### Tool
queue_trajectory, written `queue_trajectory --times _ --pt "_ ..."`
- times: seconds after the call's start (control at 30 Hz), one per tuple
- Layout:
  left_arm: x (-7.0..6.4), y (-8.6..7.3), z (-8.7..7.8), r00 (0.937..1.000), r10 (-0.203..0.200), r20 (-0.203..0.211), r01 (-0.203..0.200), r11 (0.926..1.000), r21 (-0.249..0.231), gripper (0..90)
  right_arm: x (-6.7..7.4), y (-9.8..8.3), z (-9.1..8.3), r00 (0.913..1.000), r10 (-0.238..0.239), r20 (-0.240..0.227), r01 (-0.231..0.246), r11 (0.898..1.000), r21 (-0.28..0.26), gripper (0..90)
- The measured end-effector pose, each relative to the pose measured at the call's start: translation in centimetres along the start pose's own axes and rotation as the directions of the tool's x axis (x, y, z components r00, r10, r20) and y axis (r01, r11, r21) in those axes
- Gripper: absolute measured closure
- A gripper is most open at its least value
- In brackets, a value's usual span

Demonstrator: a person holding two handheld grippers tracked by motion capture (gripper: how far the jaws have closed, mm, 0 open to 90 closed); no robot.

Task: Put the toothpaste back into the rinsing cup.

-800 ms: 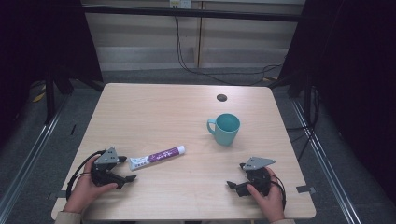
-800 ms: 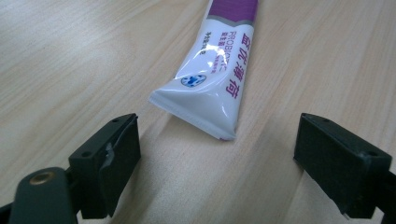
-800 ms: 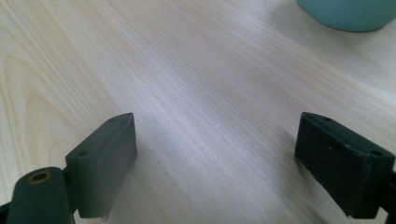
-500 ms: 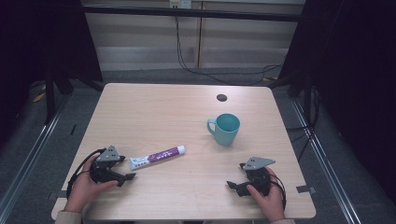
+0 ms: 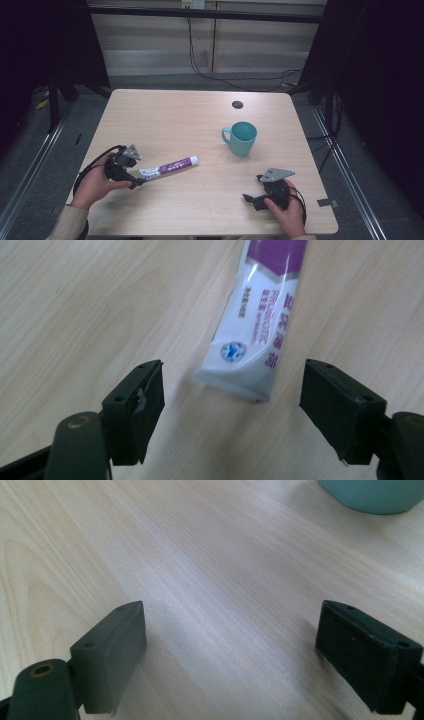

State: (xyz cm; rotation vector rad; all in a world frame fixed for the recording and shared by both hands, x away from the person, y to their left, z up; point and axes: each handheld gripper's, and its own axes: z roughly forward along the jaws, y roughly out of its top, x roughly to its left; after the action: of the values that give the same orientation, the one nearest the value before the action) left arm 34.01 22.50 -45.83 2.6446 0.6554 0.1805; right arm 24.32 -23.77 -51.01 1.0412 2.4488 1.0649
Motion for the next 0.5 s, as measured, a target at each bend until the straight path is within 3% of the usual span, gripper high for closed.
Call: queue_trajectory --times 0.17,0.23,0.43,0.5 --pt "-0.1 1.8 0.8 0.9991 0.041 0.013 -0.042 0.9967 0.069 29.9 0.0 0.0 0.0 1.0000 0.001 0.000 -0.001 1.000 0.000 12.0" --pt "-0.2 2.2 1.3 0.9974 0.069 0.020 -0.071 0.9920 0.105 33.6 0.0 0.0 0.0 1.0000 0.000 0.000 0.000 1.000 0.000 12.0" --pt "-0.6 3.2 2.1 0.9939 0.105 0.034 -0.109 0.9847 0.136 40.4 0.0 0.0 0.0 1.0000 0.000 -0.001 0.000 1.000 0.000 12.0" --pt "-0.6 3.8 2.6 0.9918 0.118 0.050 -0.124 0.9780 0.167 43.5 0.0 0.0 0.0 1.0000 0.000 0.000 0.000 1.000 0.000 12.0"
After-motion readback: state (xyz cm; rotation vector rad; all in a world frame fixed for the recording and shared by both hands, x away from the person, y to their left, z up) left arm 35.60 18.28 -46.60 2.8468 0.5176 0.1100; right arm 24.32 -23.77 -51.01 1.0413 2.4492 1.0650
